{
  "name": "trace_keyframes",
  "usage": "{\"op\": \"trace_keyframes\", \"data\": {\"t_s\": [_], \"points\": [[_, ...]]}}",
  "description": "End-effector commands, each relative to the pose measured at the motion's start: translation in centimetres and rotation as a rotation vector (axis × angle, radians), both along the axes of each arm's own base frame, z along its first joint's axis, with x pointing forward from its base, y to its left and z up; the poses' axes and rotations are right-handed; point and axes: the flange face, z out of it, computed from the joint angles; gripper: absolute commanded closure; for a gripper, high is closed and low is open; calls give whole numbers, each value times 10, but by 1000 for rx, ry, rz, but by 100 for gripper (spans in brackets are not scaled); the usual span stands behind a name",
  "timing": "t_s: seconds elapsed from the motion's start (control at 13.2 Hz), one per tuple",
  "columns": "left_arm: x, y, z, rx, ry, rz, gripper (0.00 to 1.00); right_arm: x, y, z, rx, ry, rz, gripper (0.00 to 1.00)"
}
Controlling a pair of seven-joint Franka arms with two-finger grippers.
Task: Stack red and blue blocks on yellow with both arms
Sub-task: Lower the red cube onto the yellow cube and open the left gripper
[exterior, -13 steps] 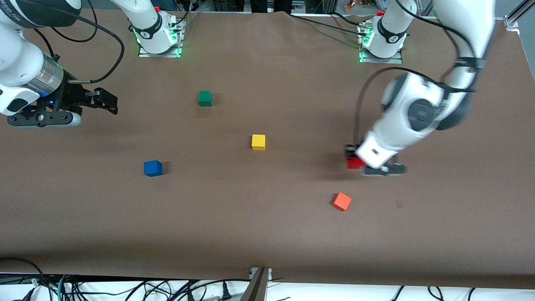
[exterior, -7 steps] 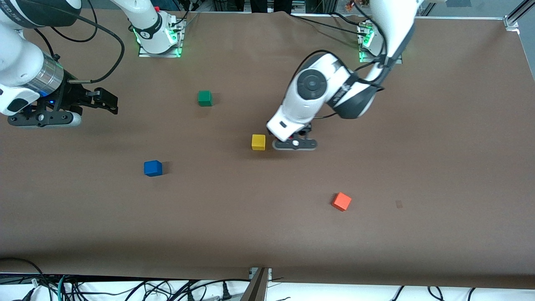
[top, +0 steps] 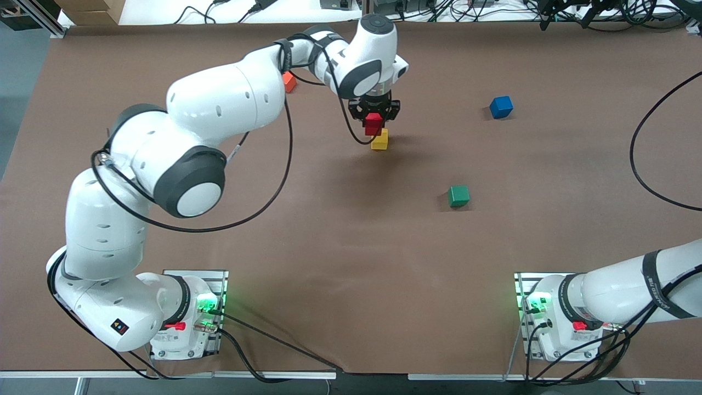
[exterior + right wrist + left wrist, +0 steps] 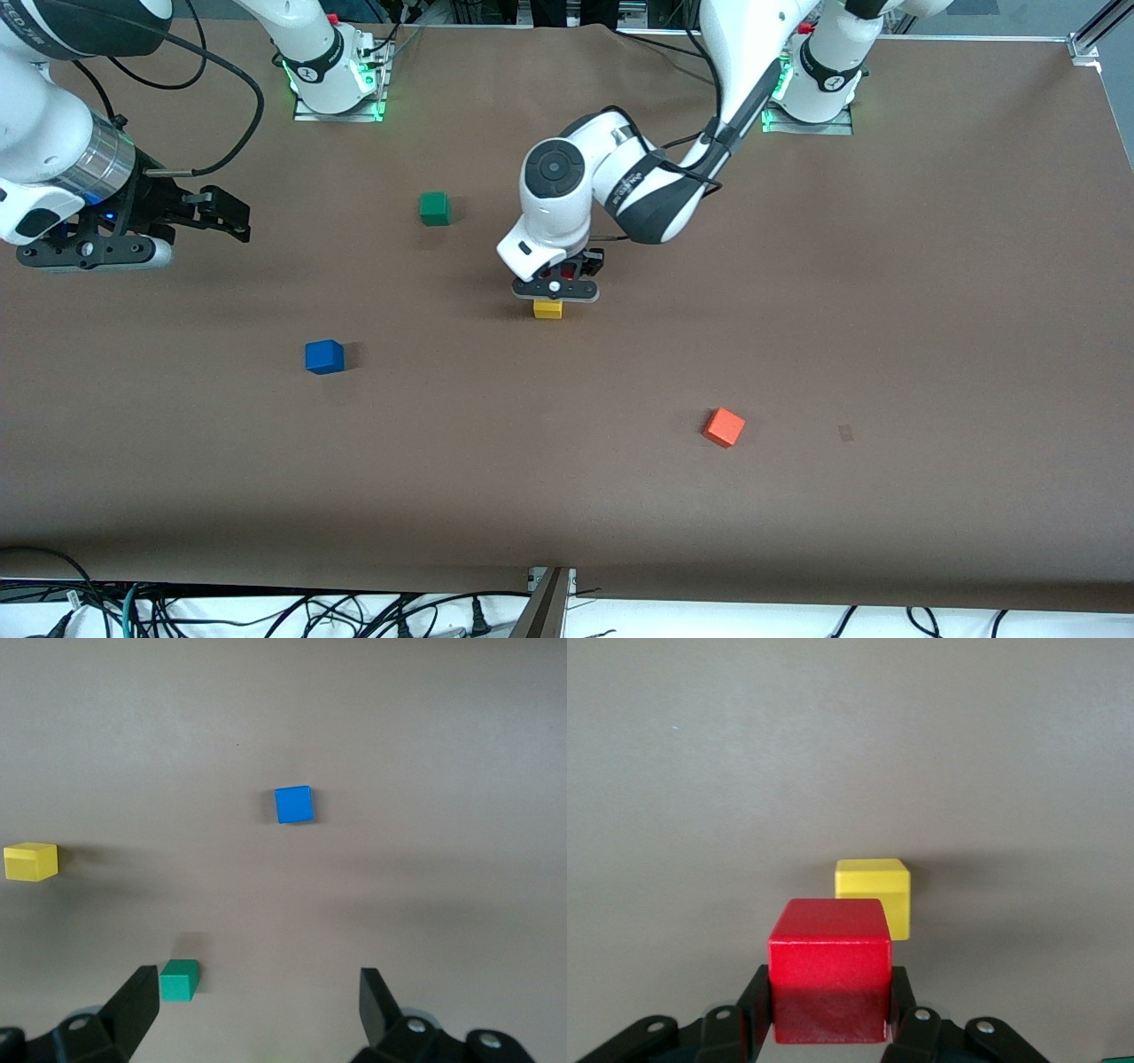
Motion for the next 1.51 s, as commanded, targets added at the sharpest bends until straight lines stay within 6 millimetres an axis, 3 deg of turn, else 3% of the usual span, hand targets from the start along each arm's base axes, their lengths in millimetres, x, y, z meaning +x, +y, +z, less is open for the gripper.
{"op": "trace_keyframes", "data": {"t_s": [0.0, 0.3, 0.6, 1.43], "points": [[13, -10, -7, 19, -17, 7, 91, -4, 1, 8, 17, -4, -6, 0], [27, -8, -15, 22, -31, 20, 91, -4, 1, 8, 17, -2, -6, 0], [18, -23, -26, 26, -27, 2, 91, -4, 0, 8, 17, -5, -8, 0], [13, -22, -33, 55, 10, 26, 90, -2, -2, 7, 16, -9, -11, 0]]}}
